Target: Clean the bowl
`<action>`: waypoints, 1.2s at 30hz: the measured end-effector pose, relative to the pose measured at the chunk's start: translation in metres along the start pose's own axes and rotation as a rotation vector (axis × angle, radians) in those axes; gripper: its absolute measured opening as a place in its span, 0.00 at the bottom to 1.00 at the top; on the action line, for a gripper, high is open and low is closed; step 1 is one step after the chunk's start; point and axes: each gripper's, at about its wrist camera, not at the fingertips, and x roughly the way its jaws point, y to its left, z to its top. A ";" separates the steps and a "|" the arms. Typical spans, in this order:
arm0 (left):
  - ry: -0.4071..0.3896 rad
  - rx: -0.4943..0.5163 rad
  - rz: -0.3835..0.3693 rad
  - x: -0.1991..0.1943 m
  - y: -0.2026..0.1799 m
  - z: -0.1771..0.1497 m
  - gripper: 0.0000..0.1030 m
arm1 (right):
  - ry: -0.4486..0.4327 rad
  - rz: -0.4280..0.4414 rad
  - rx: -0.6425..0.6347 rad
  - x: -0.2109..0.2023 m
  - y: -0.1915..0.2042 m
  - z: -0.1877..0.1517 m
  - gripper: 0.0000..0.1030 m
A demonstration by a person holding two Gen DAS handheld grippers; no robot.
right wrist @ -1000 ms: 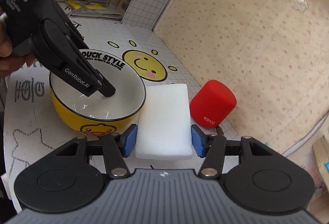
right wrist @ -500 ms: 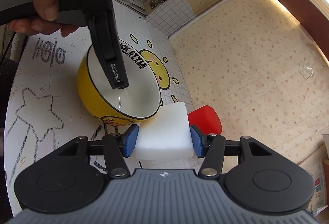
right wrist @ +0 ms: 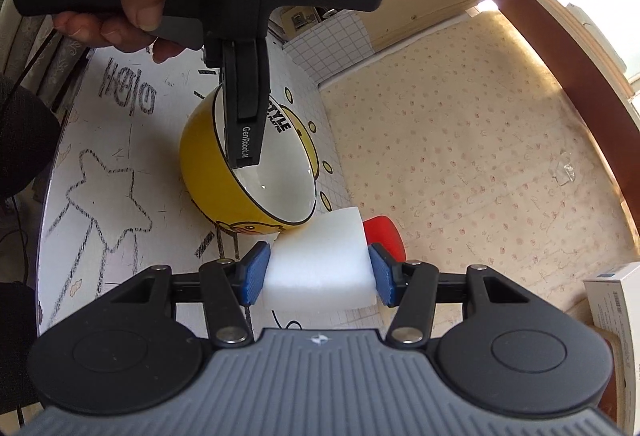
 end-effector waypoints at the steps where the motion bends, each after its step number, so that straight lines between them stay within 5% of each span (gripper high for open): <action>1: 0.000 0.000 0.000 0.000 0.000 0.000 0.34 | -0.003 -0.001 0.002 0.000 0.000 0.000 0.54; 21: -0.005 -0.018 -0.004 0.004 0.003 0.003 0.35 | -0.008 0.007 -0.032 0.005 0.003 0.002 0.54; 32: -0.002 -0.018 0.022 0.001 0.000 0.000 0.35 | -0.003 0.029 0.091 -0.010 0.009 0.000 0.54; 34: -0.015 -0.015 0.029 -0.003 0.000 0.000 0.37 | -0.002 0.032 0.128 -0.009 0.005 -0.001 0.54; 36: -0.035 -0.011 0.045 -0.008 0.000 0.000 0.51 | -0.001 0.035 0.165 -0.010 0.002 -0.002 0.54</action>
